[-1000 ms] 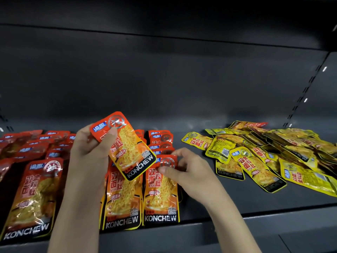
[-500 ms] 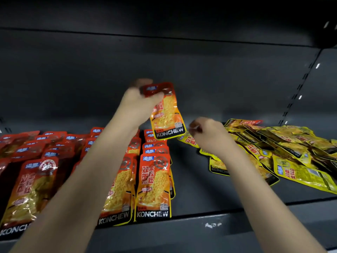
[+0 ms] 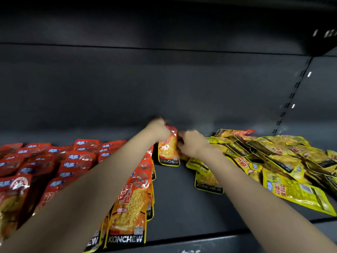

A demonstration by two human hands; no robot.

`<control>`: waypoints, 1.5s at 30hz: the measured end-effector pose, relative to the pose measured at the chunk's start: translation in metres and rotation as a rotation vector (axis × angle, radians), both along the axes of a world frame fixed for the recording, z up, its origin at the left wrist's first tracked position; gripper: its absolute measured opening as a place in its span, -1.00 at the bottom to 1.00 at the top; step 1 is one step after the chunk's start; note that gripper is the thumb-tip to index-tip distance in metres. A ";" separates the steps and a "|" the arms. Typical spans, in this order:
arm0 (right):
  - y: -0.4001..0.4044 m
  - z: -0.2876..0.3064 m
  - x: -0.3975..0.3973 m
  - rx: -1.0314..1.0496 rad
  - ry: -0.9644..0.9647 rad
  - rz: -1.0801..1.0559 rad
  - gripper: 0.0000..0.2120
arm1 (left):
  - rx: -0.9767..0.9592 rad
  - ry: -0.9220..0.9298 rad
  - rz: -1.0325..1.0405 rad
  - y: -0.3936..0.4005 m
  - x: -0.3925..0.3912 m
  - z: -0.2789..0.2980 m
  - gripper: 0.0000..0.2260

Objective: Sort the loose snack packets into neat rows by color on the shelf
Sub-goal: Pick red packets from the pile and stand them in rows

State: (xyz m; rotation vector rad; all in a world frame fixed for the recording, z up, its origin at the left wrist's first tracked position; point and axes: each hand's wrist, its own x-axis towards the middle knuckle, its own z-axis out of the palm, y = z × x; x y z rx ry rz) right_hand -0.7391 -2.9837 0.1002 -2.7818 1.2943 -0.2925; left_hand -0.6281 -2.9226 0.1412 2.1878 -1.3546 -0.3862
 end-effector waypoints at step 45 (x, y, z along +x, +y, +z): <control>-0.045 -0.026 -0.088 -0.123 0.073 0.139 -0.59 | 0.251 -0.530 -0.071 -0.003 -0.096 -0.037 -0.67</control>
